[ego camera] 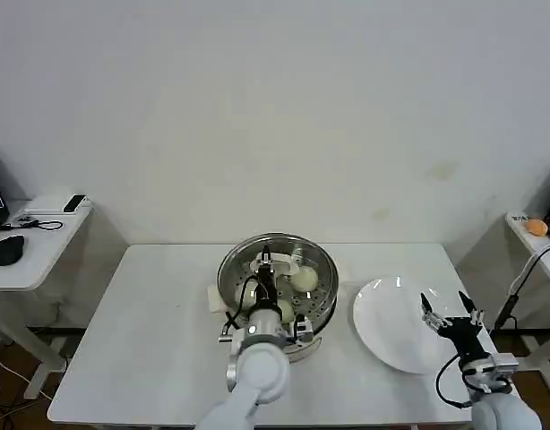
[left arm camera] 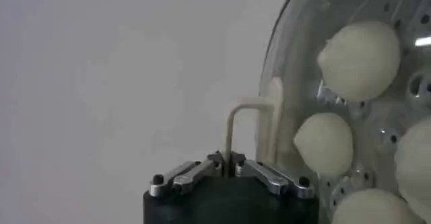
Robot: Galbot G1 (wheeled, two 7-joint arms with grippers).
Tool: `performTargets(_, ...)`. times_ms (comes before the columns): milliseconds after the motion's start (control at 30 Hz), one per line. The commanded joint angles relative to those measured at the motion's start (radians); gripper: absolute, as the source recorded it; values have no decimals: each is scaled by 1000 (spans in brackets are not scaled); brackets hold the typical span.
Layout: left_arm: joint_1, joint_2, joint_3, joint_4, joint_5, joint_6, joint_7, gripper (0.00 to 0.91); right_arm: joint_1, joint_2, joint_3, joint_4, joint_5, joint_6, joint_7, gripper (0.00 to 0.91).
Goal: Take steamed baozi put them in steamer then cover it.
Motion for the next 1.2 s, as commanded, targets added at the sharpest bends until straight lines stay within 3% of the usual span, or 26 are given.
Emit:
performTargets(33,3,-6,5,1,0,0,7,0,1,3,0,-6,-3,3,-1,907)
performTargets(900,8,-6,-7,20,-10,-3,-19,20,3,14,0,-12,-16,6,-8,907)
performTargets(933,9,-7,-7,17,-12,-3,-18,60,3,14,0,-12,-16,6,-8,907)
performTargets(967,10,-6,-7,14,-13,-3,-21,564,2,15,0,-13,-16,6,-7,907)
performTargets(1000,10,-5,-7,14,-16,-3,-27,816,2,16,0,-13,-17,7,-8,907)
performTargets(1033,11,-4,-9,10,-17,-4,-24,907,2,16,0,-13,-17,7,-8,907)
performTargets(1200,22,-3,-11,-24,-62,-5,-19,907,3,16,0,-14,-19,7,-8,907)
